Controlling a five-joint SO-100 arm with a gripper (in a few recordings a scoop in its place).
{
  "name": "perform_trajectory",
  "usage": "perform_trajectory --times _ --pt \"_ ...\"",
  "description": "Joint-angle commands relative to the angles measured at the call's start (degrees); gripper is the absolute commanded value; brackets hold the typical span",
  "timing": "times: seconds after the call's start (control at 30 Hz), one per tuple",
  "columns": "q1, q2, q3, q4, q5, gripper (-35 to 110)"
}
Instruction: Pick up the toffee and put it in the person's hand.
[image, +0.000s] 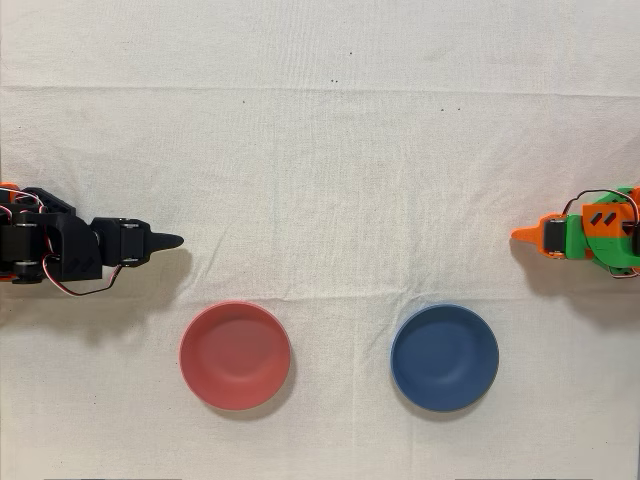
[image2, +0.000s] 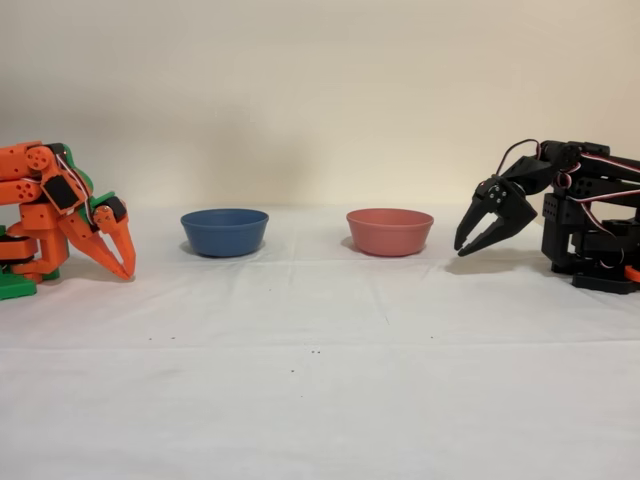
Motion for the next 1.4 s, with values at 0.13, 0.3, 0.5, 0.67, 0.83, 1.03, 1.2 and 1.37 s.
perform_trajectory --times 0.13,0.3,0.5,0.67,0.83,1.03,1.2,1.37 --pt "0.1 4.0 2.7 0.3 0.9 0" --pt "0.0 4.0 5.8 -1.3 0.1 0" --pt "0.1 4.0 5.8 -1.4 -0.4 0" --pt "0.2 4.0 5.8 -1.4 -0.4 0" --pt "0.2 4.0 5.8 -1.4 -0.4 0" --pt "0.2 4.0 5.8 -1.4 -0.4 0" --pt "0.2 4.0 5.8 -1.4 -0.4 0" --pt "0.2 4.0 5.8 -1.4 -0.4 0"
